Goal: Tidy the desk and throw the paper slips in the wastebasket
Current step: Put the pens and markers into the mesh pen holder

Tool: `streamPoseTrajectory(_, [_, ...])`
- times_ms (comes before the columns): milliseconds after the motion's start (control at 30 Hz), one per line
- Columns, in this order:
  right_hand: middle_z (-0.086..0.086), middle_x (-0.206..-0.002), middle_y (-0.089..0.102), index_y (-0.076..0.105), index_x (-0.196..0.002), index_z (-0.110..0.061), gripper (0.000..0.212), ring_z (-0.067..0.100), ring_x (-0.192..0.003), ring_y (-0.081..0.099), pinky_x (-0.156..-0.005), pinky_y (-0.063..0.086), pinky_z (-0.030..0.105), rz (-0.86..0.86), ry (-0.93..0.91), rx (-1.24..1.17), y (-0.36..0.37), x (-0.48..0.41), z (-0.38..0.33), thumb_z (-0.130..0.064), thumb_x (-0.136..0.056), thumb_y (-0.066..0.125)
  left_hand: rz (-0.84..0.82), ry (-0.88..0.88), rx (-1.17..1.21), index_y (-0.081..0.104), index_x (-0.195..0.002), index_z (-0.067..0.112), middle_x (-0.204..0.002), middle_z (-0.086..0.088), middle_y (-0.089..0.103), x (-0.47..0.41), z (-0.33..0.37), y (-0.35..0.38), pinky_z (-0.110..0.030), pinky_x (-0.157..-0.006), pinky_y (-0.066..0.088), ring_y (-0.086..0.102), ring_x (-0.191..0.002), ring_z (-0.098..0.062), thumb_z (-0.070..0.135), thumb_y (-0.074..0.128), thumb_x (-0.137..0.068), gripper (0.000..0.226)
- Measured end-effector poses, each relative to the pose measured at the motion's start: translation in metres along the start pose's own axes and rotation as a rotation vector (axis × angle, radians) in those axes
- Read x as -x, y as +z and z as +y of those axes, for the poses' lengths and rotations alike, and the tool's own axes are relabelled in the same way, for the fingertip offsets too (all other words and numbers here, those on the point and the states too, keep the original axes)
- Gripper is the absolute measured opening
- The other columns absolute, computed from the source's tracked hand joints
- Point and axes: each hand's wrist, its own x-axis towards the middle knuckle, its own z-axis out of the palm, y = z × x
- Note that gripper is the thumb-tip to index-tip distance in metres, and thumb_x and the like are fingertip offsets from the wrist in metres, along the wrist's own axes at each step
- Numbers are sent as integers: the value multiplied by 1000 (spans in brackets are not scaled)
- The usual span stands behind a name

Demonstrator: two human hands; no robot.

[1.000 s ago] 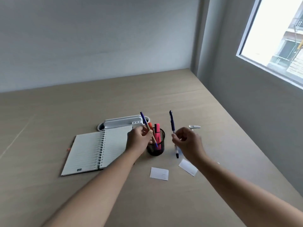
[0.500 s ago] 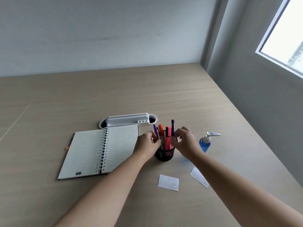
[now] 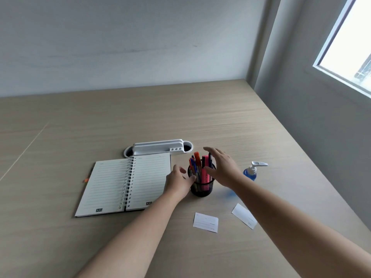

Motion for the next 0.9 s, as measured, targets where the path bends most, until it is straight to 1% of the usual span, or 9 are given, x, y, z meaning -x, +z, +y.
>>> streamPoseTrajectory(33, [-1, -139, 50, 40, -136, -29, 56, 20, -126, 46, -99, 39, 35, 8, -8, 14, -1, -2, -1, -21, -84, 59, -17, -25, 55, 48, -102, 15, -84, -8, 68, 0, 0, 0, -28, -58, 46, 65, -67, -17, 32, 65, -85, 30])
streamPoseTrajectory(133, [2, -120, 63, 49, -125, -29, 41, 20, -110, 55, -80, 39, 29, 10, -7, 8, 1, -3, 0, -19, -86, 56, -61, -129, 306, 52, -100, 11, -81, -9, 68, 0, 0, 0, -35, -68, 58, 66, -57, -17, 20, 66, -86, 22])
streamPoseTrajectory(267, [-2, -107, 69, 54, -119, -27, 32, 22, -104, 54, -73, 34, 28, -47, -13, 52, 10, 3, 7, -24, -88, 56, -55, -184, 441, 54, -98, 9, -87, -9, 68, 0, 1, 3, -24, -51, 53, 66, -50, -13, 14, 63, -87, 14])
streamPoseTrajectory(400, [0, -119, 58, 49, -123, -27, 44, 20, -112, 49, -84, 36, 27, 68, 19, -42, 13, 5, 3, -36, -82, 63, -41, -183, 441, 55, -88, 11, -86, -11, 68, 0, 3, 4, -19, -41, 48, 66, -51, -14, 12, 62, -88, 7])
streamPoseTrajectory(500, [0, -128, 51, 50, -122, -32, 42, 22, -117, 43, -95, 36, 34, 199, -160, 169, 9, 2, -6, -37, -82, 60, -52, -184, 461, 54, -89, 7, -82, -13, 67, -1, 5, 5, -17, -38, 46, 64, -50, -16, 10, 59, -89, 6])
streamPoseTrajectory(567, [-2, -136, 46, 57, -119, -33, 34, 24, -121, 40, -97, 35, 38, 179, -259, 345, 8, 1, -8, -37, -85, 57, -60, -174, 452, 53, -89, 7, -85, -16, 68, -1, 5, 4, -18, -39, 47, 64, -51, -17, 10, 60, -89, 7])
streamPoseTrajectory(633, [-3, -144, 40, 59, -118, -35, 32, 25, -126, 36, -99, 33, 41, 134, -256, 431, 9, 0, -7, -37, -86, 56, -70, -160, 443, 54, -92, 6, -88, -18, 69, -1, 4, 4, -21, -43, 50, 65, -53, -19, 10, 60, -89, 8])
streamPoseTrajectory(767, [-3, -144, 40, 62, -116, -35, 29, 24, -128, 35, -100, 32, 41, 119, -237, 465, 11, 1, 0, -39, -88, 54, -70, -144, 457, 54, -94, 5, -89, -20, 70, -2, 1, 4, -27, -54, 55, 66, -57, -20, 10, 59, -90, 8])
streamPoseTrajectory(900, [-2, -145, 40, 59, -120, -37, 32, 25, -127, 36, -102, 33, 42, 153, -181, 390, 10, 8, 13, -36, -88, 55, -63, -152, 487, 55, -94, 5, -88, -19, 69, -2, 1, 6, -25, -50, 52, 66, -58, -19, 9, 58, -91, 6])
